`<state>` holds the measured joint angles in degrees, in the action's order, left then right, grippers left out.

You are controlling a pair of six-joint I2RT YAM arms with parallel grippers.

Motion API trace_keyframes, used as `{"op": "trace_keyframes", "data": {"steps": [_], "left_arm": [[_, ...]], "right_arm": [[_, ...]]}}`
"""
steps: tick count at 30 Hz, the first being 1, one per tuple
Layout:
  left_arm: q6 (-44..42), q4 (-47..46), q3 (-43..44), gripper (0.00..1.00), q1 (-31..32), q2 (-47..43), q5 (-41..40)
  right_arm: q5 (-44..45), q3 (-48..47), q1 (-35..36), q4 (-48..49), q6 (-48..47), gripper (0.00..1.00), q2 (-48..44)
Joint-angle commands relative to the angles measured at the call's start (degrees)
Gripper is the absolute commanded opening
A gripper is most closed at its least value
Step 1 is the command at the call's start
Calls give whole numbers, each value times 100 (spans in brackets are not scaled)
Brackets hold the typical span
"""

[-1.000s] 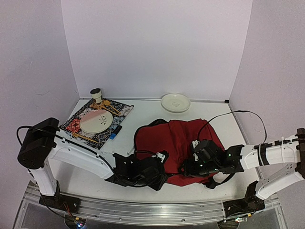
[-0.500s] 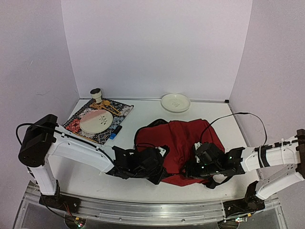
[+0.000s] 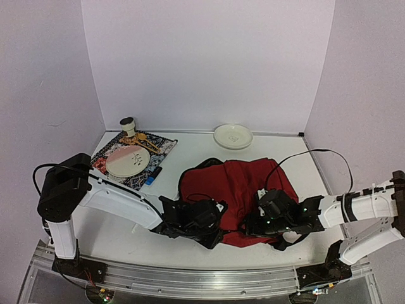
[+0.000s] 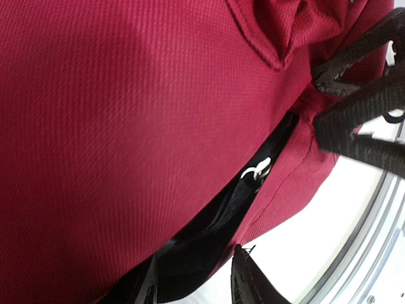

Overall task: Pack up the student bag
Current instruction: Pick up the largest pocket of the bag from the student bag.

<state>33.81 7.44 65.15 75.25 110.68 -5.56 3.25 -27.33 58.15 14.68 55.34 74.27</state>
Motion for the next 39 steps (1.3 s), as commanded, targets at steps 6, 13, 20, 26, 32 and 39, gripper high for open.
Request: {"op": "trace_keyframes", "data": {"steps": [6,13,20,26,32,39], "left_arm": [[294,-218,251,41,-123,7,221],[908,-686,-83,43,-208,-79,421],[2045,-1614,-765,50,-571,-278,705],[2335,-1644,-671,54,-567,-119,709],[2358,-1711,-317,49,-564,176,1084],[2475,-1982,-251,35,-567,108,1416]], "right_arm": [[-16,-26,-14,-71,-52,60,21],[-189,-174,-14,-46,-128,61,108],[-278,-101,-13,135,-50,61,183],[-281,-94,-11,180,-43,61,184],[-279,-78,-14,217,-40,61,201],[-271,-53,-14,248,-47,61,200]]}}
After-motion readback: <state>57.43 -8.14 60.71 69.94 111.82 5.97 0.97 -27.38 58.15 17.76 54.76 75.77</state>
